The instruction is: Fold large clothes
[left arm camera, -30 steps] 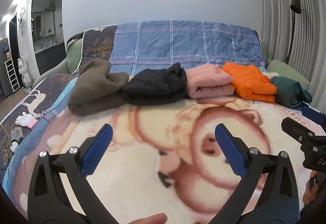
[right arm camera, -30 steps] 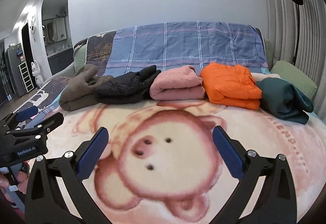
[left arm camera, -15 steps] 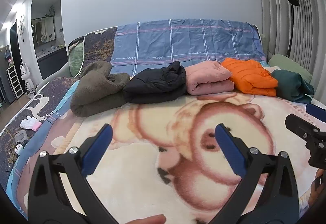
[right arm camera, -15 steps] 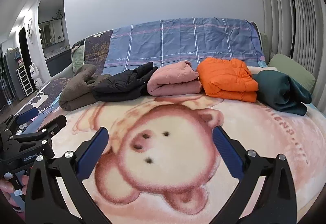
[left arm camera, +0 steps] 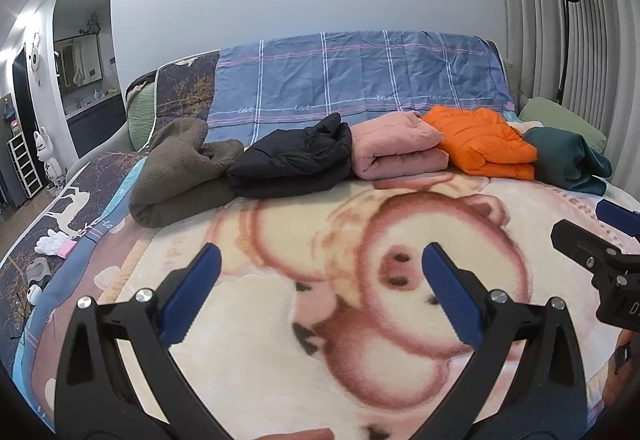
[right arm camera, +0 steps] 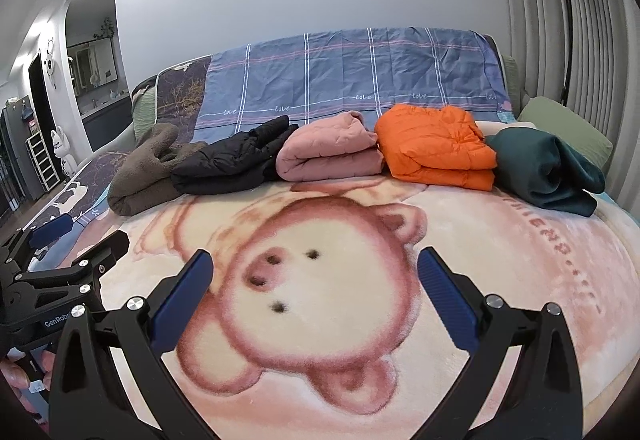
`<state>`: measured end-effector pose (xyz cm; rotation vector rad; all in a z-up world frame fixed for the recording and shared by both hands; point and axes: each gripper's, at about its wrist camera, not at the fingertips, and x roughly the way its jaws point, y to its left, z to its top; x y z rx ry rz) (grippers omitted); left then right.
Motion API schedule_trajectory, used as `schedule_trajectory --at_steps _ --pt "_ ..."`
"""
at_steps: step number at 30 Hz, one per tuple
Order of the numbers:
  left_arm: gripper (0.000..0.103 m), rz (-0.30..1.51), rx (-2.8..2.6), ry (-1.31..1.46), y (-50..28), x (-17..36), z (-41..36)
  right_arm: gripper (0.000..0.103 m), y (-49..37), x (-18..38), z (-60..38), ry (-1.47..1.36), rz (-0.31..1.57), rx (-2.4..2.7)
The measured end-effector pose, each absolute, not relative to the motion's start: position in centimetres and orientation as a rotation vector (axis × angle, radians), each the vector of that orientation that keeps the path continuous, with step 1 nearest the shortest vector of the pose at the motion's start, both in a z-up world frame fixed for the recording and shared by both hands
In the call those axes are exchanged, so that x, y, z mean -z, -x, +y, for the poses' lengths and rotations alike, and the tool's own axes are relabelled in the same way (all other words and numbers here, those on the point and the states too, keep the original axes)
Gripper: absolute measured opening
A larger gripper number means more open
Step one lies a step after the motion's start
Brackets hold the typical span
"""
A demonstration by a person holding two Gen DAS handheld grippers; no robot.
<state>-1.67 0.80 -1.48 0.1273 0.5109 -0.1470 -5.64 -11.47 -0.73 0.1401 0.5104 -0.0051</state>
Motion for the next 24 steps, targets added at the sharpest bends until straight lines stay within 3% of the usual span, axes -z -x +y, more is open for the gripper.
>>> schedule_trajectory --at_steps 24 --pt "0.101 0.519 0.147 -0.136 1.57 2.09 0.35 0.102 5.14 1.43 -12.14 -0.133 0.538 0.006"
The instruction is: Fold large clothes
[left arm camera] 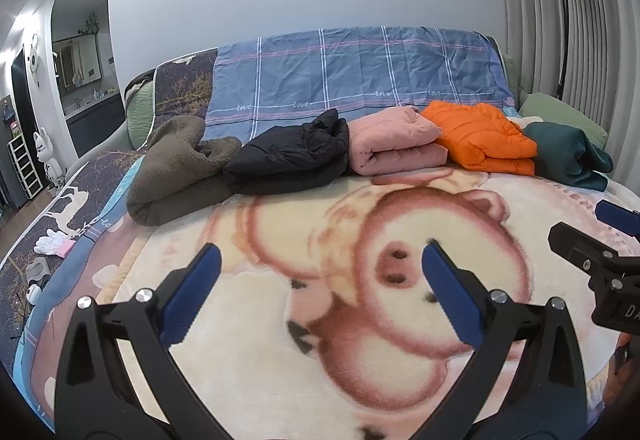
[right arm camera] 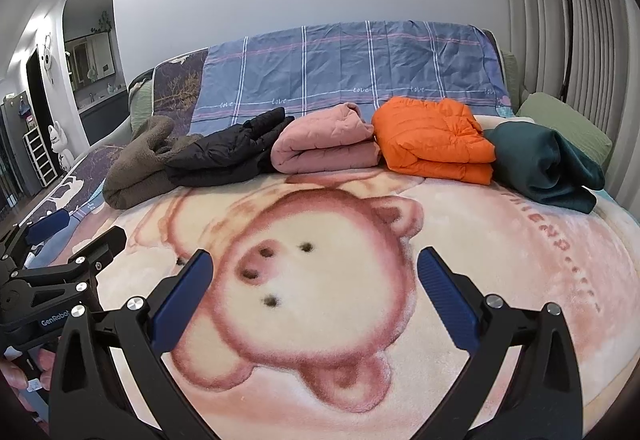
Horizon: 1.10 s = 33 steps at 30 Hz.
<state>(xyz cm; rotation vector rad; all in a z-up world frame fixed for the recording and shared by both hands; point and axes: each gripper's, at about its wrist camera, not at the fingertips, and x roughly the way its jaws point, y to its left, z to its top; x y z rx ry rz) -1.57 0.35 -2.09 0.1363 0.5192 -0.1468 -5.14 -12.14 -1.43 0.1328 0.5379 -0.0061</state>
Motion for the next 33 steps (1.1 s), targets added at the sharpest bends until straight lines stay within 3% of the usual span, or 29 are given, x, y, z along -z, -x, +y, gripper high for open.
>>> schedule_trajectory --at_steps 33 --pt "0.101 0.52 0.171 -0.145 1.88 2.24 0.11 0.102 4.73 1.83 -11.99 -0.11 0.559 0.006"
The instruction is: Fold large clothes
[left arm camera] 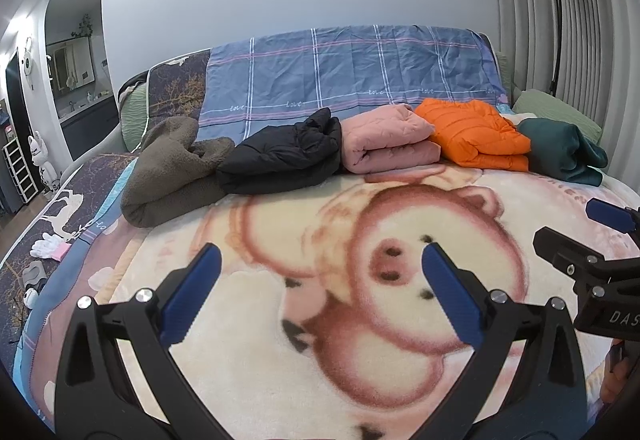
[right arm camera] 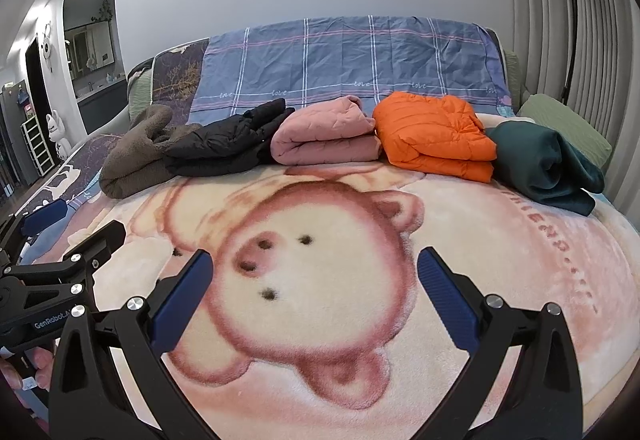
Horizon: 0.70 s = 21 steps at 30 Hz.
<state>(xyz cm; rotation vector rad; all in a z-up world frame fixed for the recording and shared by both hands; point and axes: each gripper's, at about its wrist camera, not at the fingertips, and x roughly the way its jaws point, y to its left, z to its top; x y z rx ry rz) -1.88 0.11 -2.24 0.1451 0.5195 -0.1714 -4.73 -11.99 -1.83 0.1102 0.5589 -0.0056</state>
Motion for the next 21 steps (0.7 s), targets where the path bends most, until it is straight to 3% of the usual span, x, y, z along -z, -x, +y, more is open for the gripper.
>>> schedule_trajectory --at_steps 21 --pt "0.101 0.526 0.183 -0.151 1.44 2.65 0.08 0.102 4.56 2.02 -12.68 -0.102 0.571 0.009"
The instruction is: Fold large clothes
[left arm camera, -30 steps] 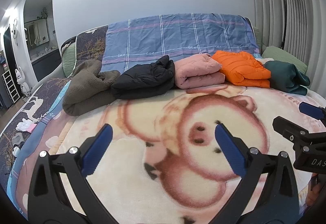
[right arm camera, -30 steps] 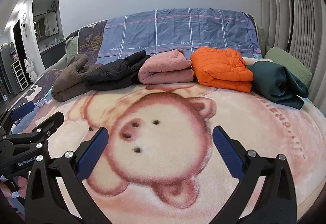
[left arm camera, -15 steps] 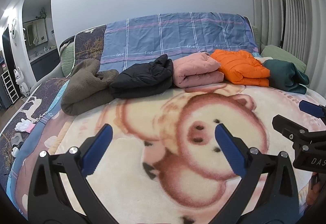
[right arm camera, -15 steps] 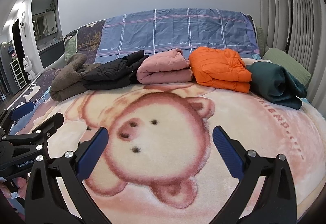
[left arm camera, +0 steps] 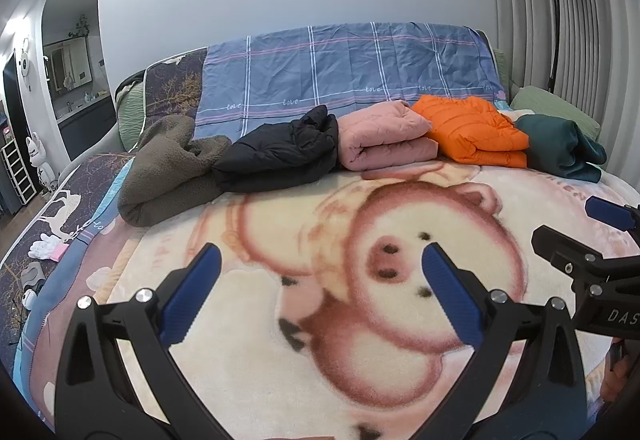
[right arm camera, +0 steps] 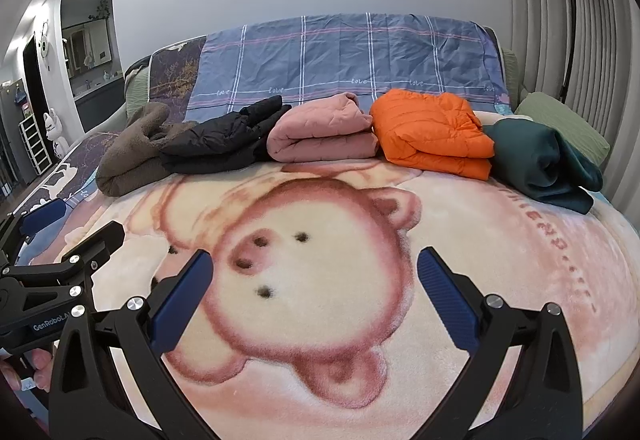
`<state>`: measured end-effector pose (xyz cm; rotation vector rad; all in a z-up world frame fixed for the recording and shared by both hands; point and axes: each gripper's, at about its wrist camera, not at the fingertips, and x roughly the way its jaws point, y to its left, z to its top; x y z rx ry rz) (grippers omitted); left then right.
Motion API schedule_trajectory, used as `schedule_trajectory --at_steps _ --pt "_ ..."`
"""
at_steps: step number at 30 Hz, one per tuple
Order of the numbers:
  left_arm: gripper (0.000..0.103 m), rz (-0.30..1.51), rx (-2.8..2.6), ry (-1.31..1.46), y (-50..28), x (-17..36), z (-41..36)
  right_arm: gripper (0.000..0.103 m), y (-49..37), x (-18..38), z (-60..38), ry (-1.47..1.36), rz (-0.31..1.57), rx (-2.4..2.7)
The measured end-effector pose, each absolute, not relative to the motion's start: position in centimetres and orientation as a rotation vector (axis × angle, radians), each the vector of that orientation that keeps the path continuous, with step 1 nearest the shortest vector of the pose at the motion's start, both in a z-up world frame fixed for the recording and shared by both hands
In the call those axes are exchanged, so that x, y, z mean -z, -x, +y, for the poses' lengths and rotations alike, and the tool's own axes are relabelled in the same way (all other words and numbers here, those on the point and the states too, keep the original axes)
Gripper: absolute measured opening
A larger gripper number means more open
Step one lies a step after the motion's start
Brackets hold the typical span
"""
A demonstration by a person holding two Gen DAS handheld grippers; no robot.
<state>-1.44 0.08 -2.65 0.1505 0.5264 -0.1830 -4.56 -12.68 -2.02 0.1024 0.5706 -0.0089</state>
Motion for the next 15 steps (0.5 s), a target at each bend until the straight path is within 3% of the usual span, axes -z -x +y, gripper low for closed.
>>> schedule_trajectory --at_steps 15 --pt "0.101 0.529 0.182 -0.151 1.48 3.04 0.2 0.102 4.32 2.17 -12.66 -0.095 0.58 0.004"
